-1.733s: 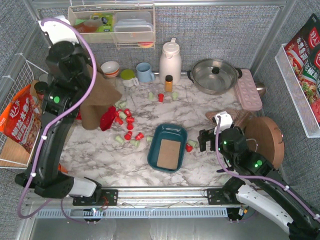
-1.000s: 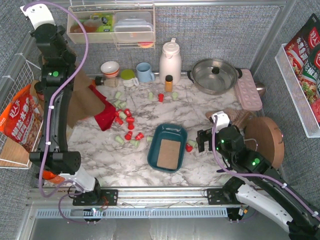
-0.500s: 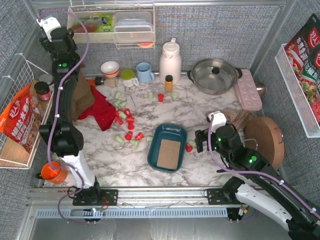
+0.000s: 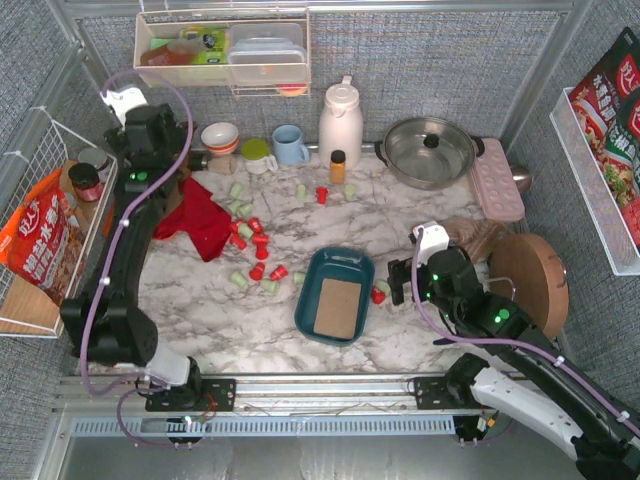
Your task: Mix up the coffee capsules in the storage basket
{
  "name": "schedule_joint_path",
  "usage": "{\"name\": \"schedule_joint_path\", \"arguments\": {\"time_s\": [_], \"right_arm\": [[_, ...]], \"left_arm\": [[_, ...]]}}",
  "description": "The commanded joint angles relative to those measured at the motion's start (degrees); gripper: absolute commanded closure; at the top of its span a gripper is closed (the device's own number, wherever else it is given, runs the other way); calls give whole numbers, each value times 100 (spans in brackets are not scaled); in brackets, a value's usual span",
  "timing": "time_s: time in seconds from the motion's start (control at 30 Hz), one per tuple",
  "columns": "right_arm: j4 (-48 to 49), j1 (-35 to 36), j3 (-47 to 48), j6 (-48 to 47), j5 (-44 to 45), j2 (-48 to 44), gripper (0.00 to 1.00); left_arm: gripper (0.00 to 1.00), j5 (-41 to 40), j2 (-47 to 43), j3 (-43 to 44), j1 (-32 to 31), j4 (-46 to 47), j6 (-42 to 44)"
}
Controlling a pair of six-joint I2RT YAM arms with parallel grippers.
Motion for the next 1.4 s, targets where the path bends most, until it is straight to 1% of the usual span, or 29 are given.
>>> {"name": "schedule_joint_path", "arguments": {"time_s": [0.0,0.1,0.23,0.33,0.4,0.5,0.63,0.77,0.83,0.93,1.0,1.1,1.17,1.23,1.37], "right_arm": [[145,6,45,-7,-156,88,2],[223,15,71,28,-254,249,3],[609,44,129,181,-675,749,9],[1071,138,306,170,-1152,1274,14],[1266,245,494,44,-1311,1818,17],[1487,381,761,-245,-1428,2598,17],[1491,563,1182,-414,-1522,3704,18],[1471,785,1595,-35,-1114,4680,19],[1454,949,1804,604,-511,5046,19],[1539,1315,1857,1585,385,5409,18],[1460,1637,1974,2017,1005,5674,18],[1074,1957,2314,2539,1747,6059,19],[831,2070,2417,2849,2088,6221,19],[762,2121,2377,3017,2321,6193,22],[820,2126,2243,3116,2315,6113,27]], "left_arm": [[1,658,-927,-869,-101,-100,-3],[1,1197,-1825,-1656,-120,-231,-1],[1,1838,-2912,-2605,-156,-417,-74],[1,2403,-3527,-3354,-165,-333,-107],[1,2693,-3850,-3791,-174,-269,-105],[1,2808,-4226,-4281,-182,-255,10],[1,2759,-4584,-4603,-183,-281,200],[1,2826,-5001,-4933,-179,-98,146],[1,2755,-5209,-5105,-183,-16,144],[1,2605,-5512,-5312,-179,37,184],[1,2568,-5643,-5397,-180,71,192],[1,2562,-5750,-5438,-183,89,218],[1,2551,-5790,-5448,-183,79,223],[1,2574,-5823,-5461,-176,79,222],[1,2590,-5862,-5478,-183,79,214]]}}
